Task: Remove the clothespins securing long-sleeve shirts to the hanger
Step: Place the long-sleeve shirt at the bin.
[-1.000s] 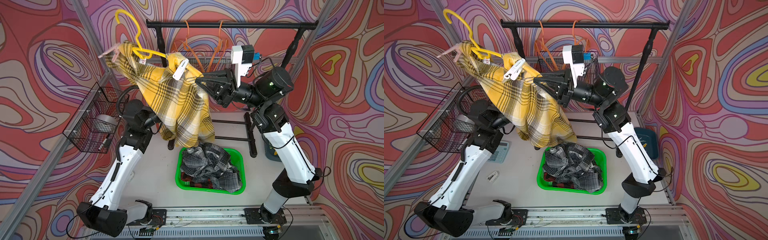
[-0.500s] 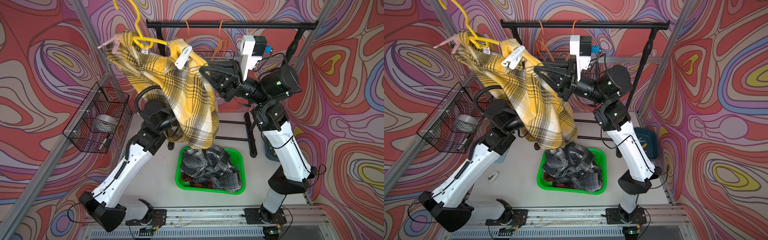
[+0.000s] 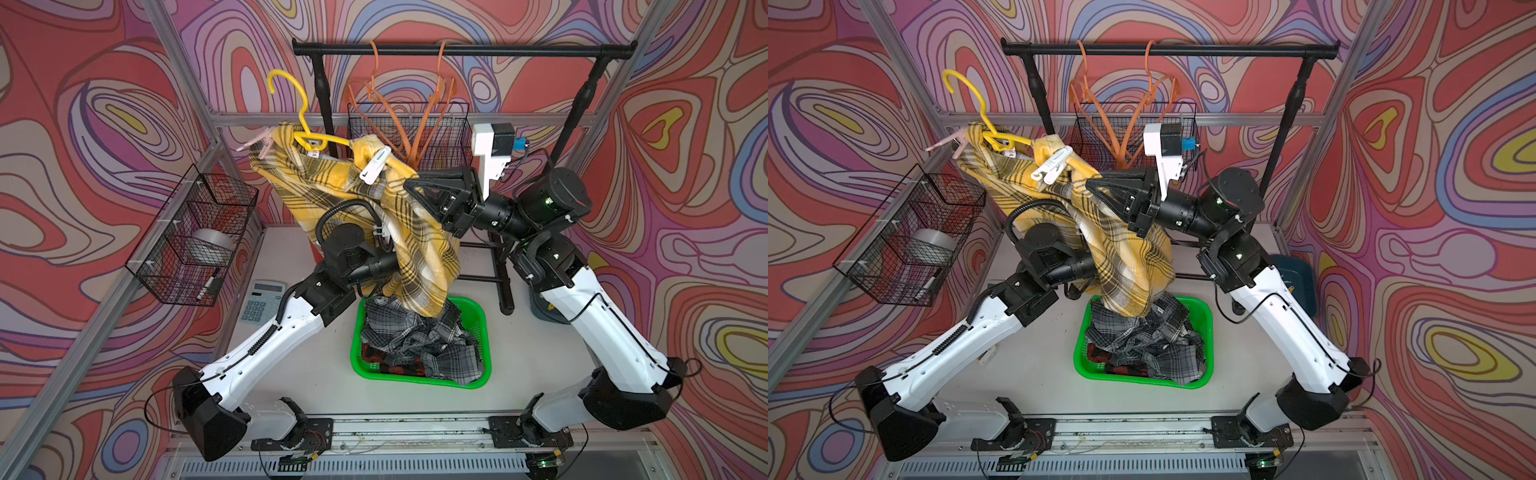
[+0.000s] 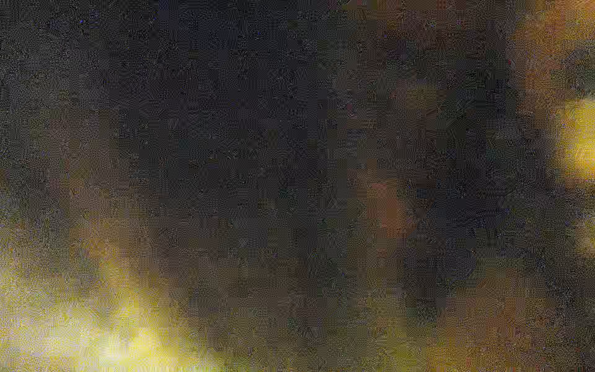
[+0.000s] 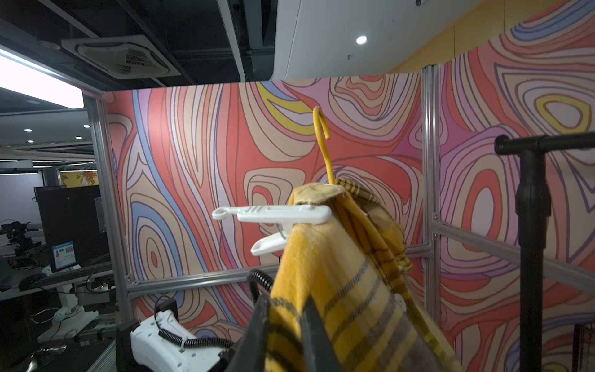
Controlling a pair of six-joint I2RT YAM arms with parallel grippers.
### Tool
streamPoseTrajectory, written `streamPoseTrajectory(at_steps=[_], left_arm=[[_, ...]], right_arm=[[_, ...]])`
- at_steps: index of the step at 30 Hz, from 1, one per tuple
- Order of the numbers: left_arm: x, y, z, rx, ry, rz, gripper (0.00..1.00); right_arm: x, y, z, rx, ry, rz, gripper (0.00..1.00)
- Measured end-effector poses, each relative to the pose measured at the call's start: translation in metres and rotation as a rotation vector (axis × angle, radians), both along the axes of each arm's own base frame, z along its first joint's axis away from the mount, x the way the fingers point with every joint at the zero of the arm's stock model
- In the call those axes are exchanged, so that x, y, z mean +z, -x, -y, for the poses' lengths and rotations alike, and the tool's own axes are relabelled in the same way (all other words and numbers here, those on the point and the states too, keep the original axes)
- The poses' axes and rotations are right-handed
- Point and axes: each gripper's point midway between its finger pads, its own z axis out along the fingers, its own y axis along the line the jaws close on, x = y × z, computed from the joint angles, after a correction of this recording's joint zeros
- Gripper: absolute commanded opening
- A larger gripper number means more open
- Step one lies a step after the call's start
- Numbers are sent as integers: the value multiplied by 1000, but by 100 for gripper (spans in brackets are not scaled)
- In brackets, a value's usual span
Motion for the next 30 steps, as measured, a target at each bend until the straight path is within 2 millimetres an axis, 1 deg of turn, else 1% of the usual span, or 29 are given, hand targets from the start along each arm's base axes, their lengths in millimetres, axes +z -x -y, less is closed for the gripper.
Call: streamPoseTrajectory(at_steps=[4, 8, 9, 11, 13, 17, 18, 19, 20, 21, 22, 25, 28, 30], left_arm=[[-77, -1, -9, 57, -89, -128, 0], [-141, 1, -18, 99, -155, -240, 0], [-152, 2, -20, 105, -166, -261, 0], [-181, 4, -26, 127, -195, -314, 0], [-205, 6, -32, 149, -221, -359, 0], [-248, 12, -45, 196, -277, -434, 0], [-256, 14, -49, 207, -291, -448, 4], [-263, 15, -52, 218, -301, -459, 13], [-268, 15, -54, 228, -309, -466, 25], [-272, 16, -58, 243, -320, -472, 43], [-274, 16, -60, 255, -327, -476, 56], [-274, 15, -70, 295, -345, -480, 80], [-271, 15, -85, 345, -372, -475, 94], [-266, 12, -98, 390, -382, -472, 97]], right_arm=[[-49, -1, 2, -23, 51, -80, 0], [-101, -7, 2, -48, 104, -157, 0], [-114, -8, 2, -50, 116, -174, 0], [-140, -8, 3, -58, 145, -210, 0], [-162, -9, 6, -75, 165, -242, 0], [-198, -6, 17, -119, 195, -288, 0], [-207, -5, 19, -129, 203, -299, 0], [-217, -5, 21, -140, 212, -309, 0], [-225, -6, 23, -150, 220, -320, 0], [-235, -6, 24, -162, 230, -333, 0], [-243, -8, 25, -173, 241, -344, 0], [-260, -14, 30, -207, 263, -372, 0], [-261, -24, 38, -244, 259, -376, 0], [-260, -31, 46, -269, 252, -376, 0]])
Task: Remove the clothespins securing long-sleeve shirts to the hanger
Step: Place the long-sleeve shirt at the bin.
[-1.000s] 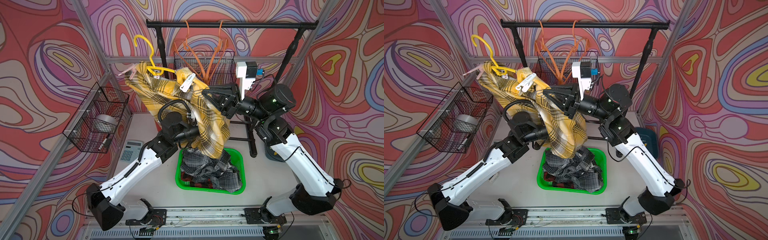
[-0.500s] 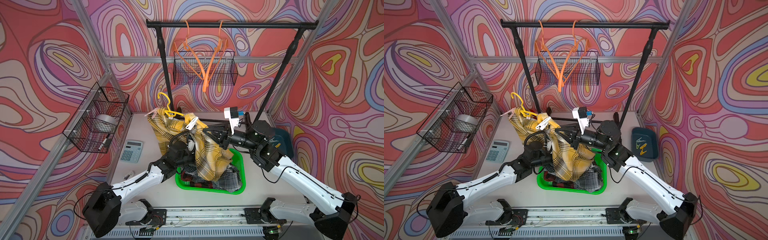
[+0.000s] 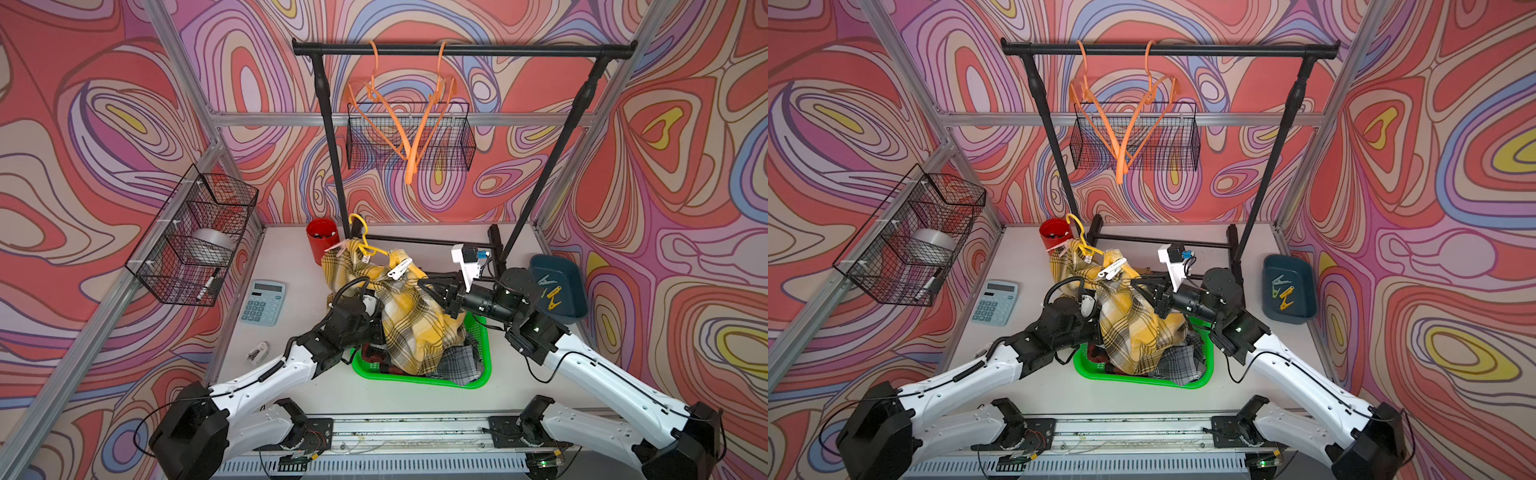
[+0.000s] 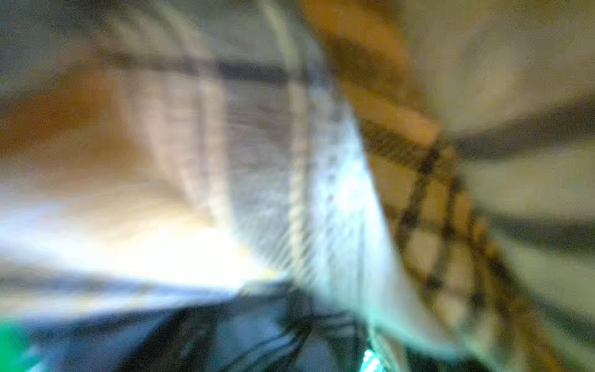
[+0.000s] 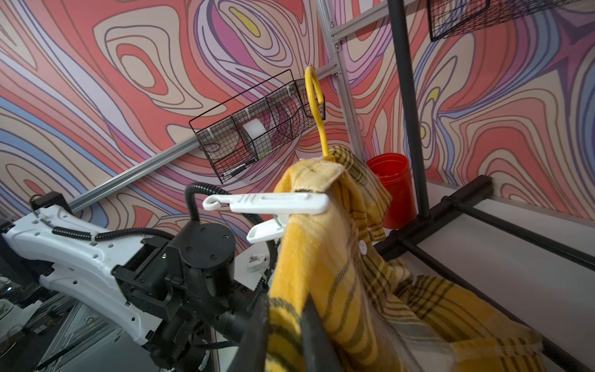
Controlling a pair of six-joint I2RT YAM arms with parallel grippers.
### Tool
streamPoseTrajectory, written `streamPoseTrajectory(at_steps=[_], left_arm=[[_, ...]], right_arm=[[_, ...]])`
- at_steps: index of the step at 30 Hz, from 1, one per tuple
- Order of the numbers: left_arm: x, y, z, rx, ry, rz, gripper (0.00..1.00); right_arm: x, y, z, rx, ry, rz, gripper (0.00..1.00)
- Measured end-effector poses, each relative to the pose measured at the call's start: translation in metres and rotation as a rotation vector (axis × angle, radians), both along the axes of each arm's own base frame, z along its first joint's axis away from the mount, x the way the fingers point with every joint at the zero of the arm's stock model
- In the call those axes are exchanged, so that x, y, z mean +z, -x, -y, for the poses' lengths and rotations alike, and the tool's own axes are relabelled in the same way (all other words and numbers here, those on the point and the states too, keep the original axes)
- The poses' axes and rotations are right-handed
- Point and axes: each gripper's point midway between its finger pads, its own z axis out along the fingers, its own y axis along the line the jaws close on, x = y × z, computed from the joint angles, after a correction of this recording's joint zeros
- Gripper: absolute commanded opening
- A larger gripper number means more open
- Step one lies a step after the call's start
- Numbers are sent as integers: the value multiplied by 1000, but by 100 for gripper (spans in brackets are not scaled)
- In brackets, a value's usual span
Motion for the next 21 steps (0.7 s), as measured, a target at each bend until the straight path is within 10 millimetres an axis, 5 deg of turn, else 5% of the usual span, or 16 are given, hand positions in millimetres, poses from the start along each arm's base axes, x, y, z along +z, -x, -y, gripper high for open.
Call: streamPoseTrajectory(at_steps=[9, 21], left_arm=[[13, -6, -86, 243, -122, -32, 99], [-12, 5, -200, 649, -257, -223, 98]], right_arm=[[10, -10, 11, -19, -6, 16, 0], [13, -5, 9, 11, -5, 18, 0]])
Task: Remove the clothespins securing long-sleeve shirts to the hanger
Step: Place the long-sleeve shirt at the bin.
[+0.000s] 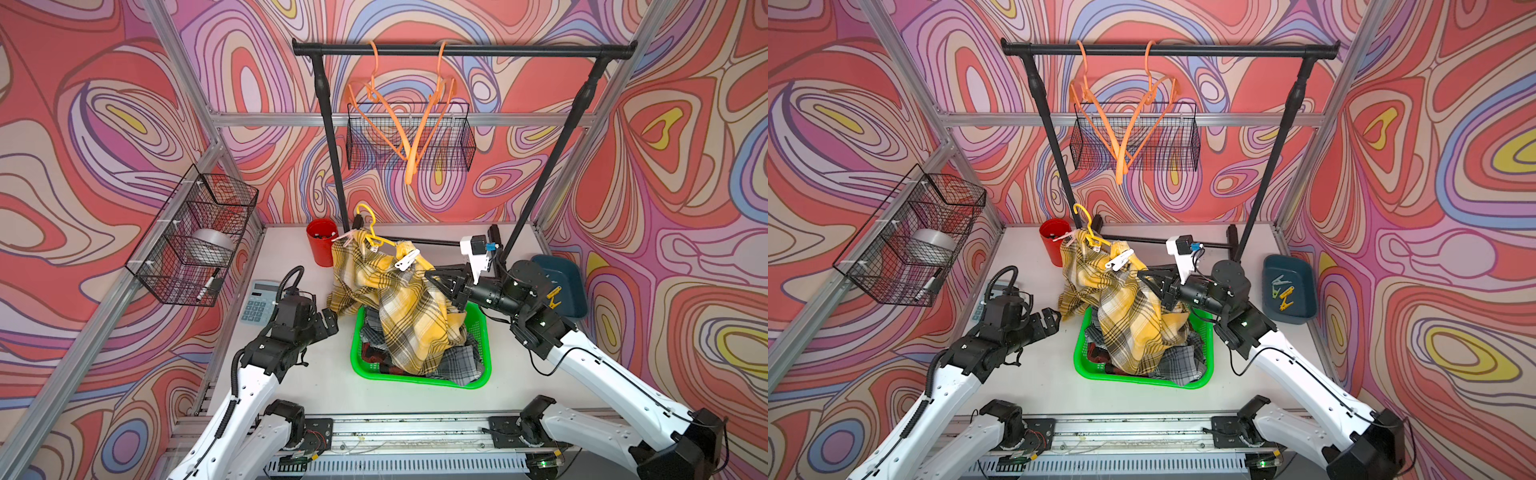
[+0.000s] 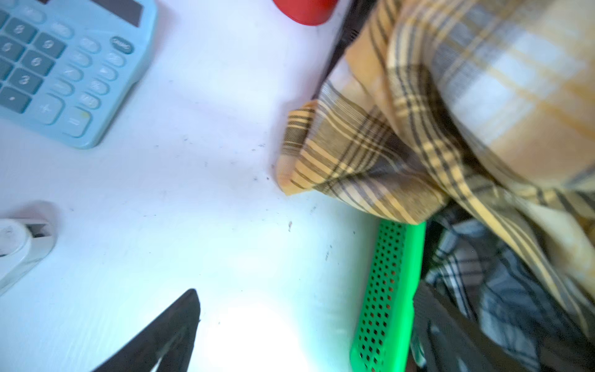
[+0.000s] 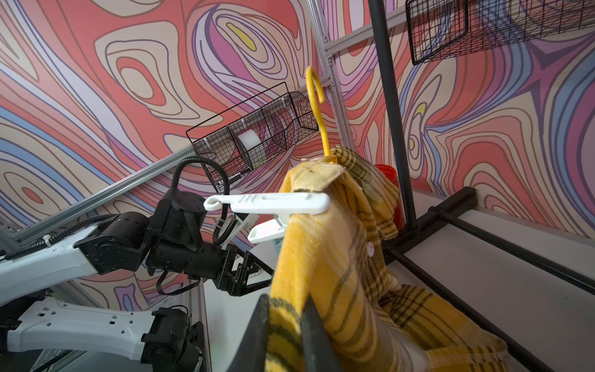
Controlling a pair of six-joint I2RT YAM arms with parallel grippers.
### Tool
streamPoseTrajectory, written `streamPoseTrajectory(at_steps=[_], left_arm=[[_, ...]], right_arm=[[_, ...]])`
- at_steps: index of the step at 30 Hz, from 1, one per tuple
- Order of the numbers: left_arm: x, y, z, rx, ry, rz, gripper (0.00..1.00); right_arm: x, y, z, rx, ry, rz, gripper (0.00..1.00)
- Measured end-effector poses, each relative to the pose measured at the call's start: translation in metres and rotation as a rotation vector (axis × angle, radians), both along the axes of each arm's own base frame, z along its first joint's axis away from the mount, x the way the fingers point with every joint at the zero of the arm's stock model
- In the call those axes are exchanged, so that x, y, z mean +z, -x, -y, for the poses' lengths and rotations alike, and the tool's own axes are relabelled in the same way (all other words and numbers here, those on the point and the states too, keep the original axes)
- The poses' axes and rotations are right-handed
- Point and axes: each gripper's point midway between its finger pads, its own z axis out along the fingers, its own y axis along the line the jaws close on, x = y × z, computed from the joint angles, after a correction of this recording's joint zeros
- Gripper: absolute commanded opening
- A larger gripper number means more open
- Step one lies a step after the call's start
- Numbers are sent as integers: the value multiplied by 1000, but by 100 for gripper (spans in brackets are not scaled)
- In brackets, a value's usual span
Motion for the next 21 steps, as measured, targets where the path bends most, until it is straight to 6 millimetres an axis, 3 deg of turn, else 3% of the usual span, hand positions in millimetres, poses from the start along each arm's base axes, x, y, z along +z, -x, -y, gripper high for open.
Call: streamPoseTrajectory(at_steps=[2, 9, 15, 21], left_arm=[[-10, -6, -2, 22, 28, -25, 98], [-36, -42, 22, -25, 136, -52, 96], [-64, -62, 27, -13, 150, -97, 93], [-73, -80, 28, 18, 165, -70, 88]], right_arm=[[0, 1, 0, 5, 0, 0, 0], [1, 2, -1, 9, 1, -1, 0], [1, 3, -1, 18, -2, -4, 0], [1, 4, -2, 24, -4, -8, 0]])
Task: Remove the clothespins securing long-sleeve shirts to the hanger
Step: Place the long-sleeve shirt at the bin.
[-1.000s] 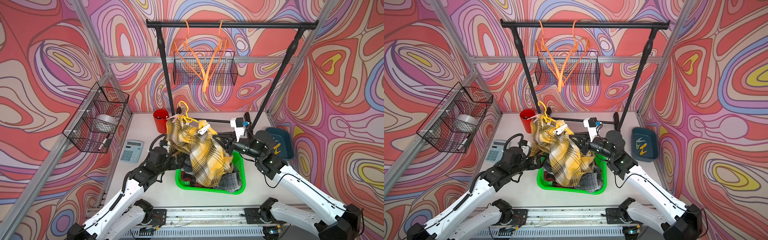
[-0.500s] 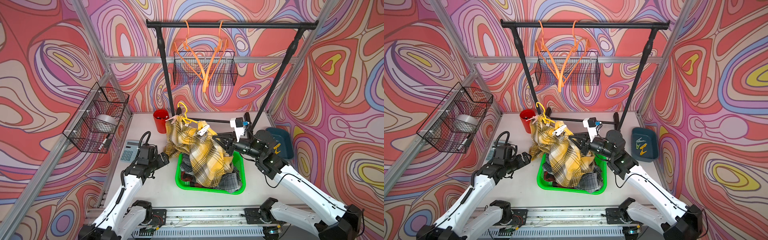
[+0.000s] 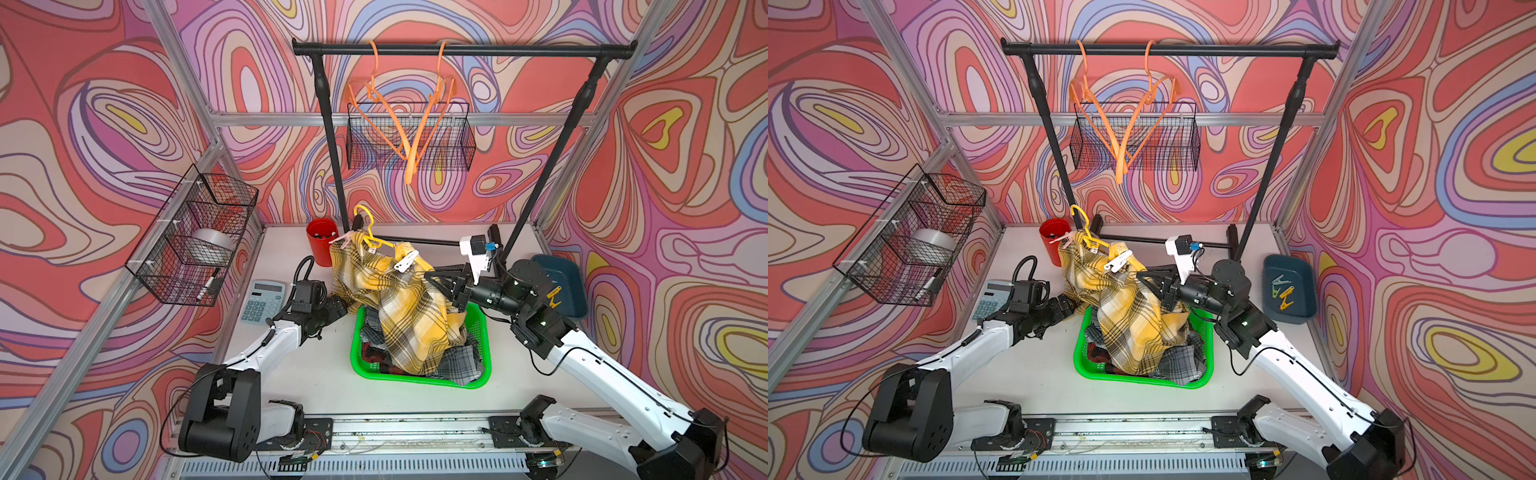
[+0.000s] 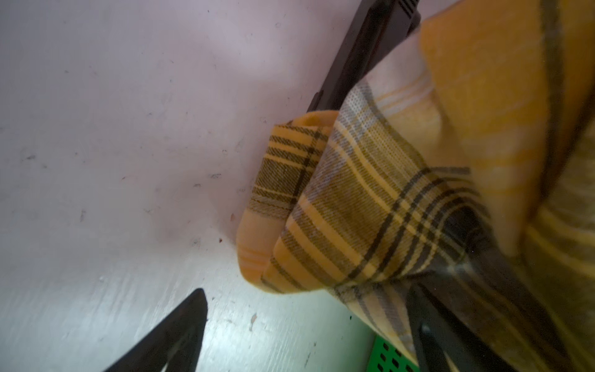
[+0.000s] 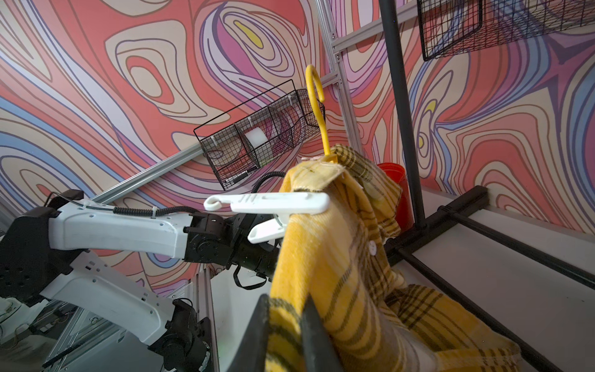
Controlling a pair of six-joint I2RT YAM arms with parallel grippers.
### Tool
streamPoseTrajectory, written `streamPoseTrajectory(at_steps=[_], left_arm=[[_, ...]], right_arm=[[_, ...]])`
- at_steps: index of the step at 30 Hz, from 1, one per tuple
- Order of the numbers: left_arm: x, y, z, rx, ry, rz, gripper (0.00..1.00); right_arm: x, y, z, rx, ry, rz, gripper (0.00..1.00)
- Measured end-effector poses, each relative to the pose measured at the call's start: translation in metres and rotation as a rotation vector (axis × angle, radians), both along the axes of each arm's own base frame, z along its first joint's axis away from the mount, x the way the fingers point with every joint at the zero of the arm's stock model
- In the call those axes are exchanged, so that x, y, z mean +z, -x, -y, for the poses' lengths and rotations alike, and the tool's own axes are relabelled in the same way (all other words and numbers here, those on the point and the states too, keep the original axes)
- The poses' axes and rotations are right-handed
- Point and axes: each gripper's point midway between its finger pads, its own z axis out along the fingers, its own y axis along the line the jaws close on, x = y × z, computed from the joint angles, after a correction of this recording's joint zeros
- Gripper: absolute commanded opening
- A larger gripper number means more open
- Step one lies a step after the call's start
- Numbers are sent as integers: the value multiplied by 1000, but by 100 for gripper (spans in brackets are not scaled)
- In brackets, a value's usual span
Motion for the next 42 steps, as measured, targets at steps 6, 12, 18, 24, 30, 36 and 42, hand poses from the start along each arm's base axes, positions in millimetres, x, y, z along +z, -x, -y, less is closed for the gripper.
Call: streamPoseTrajectory(at_steps=[6, 12, 18, 24, 30, 36, 42], left_arm=[[-6, -20, 3, 25, 28, 49, 76], [-25, -31, 13, 21, 85, 37, 42], [-12, -39, 29, -32, 174, 119, 0], [38, -23, 52, -137, 320, 335, 0], [151, -4, 97, -356, 373, 604, 0], [257, 40, 147, -589, 411, 799, 0], [215, 78, 195, -719, 438, 656, 0]], right_arm=[[0, 0, 0, 1, -2, -4, 0], [1, 0, 0, 2, -9, -7, 0], [2, 1, 0, 1, -10, -6, 0], [2, 0, 0, 0, -10, -5, 0], [3, 0, 0, 0, -9, -1, 0], [9, 1, 0, 6, -18, 13, 0], [20, 9, 1, 29, -42, 32, 0]])
